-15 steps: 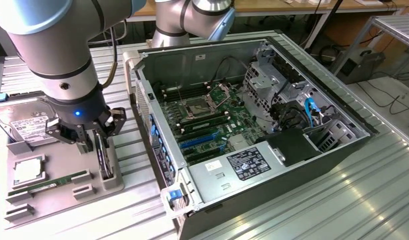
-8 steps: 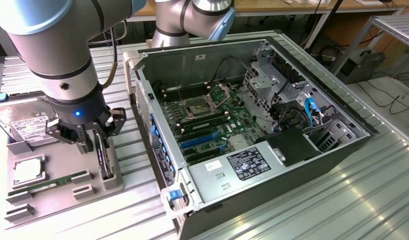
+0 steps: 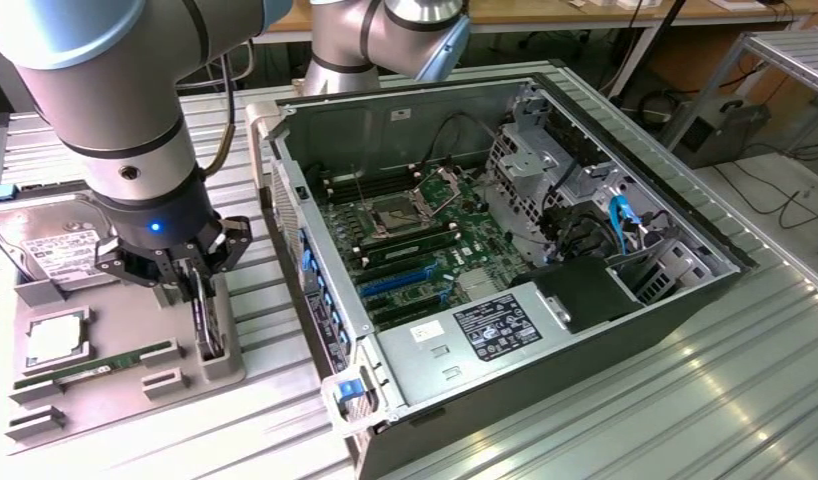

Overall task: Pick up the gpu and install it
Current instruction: 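Pick up the gpu and move the gpu toward the slot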

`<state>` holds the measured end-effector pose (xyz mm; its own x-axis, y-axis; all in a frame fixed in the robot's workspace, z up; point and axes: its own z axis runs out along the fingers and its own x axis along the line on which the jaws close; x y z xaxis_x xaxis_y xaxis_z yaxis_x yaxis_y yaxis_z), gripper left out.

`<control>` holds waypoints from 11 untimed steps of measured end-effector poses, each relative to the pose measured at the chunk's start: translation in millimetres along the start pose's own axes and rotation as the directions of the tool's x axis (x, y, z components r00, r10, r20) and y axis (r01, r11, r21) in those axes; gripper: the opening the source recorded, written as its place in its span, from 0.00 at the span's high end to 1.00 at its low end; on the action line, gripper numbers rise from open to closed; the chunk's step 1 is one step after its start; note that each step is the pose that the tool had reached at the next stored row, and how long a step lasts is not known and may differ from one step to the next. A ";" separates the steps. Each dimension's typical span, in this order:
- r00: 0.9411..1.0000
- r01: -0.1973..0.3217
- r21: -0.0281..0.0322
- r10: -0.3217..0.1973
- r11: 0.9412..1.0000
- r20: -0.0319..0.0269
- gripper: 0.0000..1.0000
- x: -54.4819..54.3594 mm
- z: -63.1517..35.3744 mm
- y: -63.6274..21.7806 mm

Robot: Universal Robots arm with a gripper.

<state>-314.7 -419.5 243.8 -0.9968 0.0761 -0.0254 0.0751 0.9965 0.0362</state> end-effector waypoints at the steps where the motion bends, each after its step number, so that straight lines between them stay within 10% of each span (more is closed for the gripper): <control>1: 1.000 0.000 0.000 0.000 1.000 0.000 0.74 0.0 0.0 0.0; 11: 1.000 0.001 0.000 -0.001 1.000 0.000 0.74 0.0 0.0 0.0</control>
<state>-314.7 -419.5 243.8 -0.9969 0.0747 -0.0255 0.0738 0.9966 0.0362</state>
